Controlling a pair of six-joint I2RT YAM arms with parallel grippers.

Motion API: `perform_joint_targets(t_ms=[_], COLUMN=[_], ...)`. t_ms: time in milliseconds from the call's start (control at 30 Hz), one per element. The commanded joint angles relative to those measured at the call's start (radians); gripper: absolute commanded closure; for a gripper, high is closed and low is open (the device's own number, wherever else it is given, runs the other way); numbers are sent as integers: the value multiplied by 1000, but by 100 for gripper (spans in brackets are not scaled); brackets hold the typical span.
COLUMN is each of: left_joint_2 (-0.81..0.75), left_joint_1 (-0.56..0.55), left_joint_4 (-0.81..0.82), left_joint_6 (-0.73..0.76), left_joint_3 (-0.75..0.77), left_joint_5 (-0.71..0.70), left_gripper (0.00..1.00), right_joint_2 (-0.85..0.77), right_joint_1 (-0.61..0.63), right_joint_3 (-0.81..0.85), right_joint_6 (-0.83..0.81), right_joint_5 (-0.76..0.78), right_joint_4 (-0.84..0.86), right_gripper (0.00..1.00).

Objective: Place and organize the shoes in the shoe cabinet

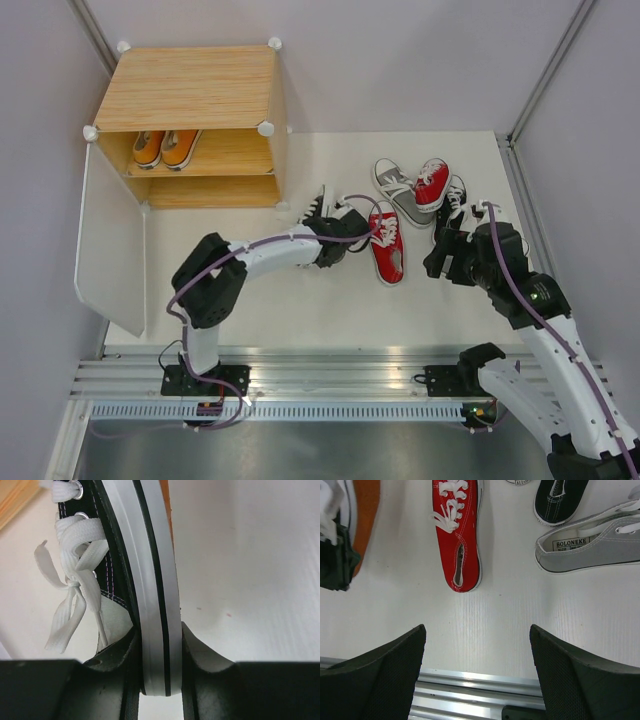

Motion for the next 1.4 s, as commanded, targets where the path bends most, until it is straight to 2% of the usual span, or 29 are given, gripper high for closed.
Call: perform_joint_targets(t_ms=[0,167,267,300,400,667,767,967,1133,1367], left_joint_2=[88,169,191,189,176,113,80,22,-56,-206], left_joint_1=[-72,-138,-167,-173,-190,-223,-223,-220,-203,-114], left_joint_4=[-10,-46,-57,-57,-56,-54,-56,-53,-49,-30], left_joint_6=[28,30,7,-4,-41,-111,-127,-128,-153,-237], left_joint_3=[64,130,145,147,158,225,260,326,333,236], left_joint_5=[-49,-54,-35,-22,64,236,259,250,252,285], left_gripper=[76,71,65,56,41,24,11,2,0,0], right_joint_2=[6,9,-1,-6,-30,-90,-104,-113,-130,-175], right_joint_1=[6,5,5,5,5,5,5,6,5,5], right_joint_3=[8,30,42,43,43,51,65,86,106,96], right_joint_6=[-13,-22,-23,-22,-13,-7,-11,-16,-17,-19], right_joint_5=[-25,-25,-20,-20,-14,29,46,38,41,43], right_joint_4=[25,10,-4,-7,-22,-62,-76,-76,-62,-25], right_gripper=[12,12,11,12,11,11,11,11,11,11])
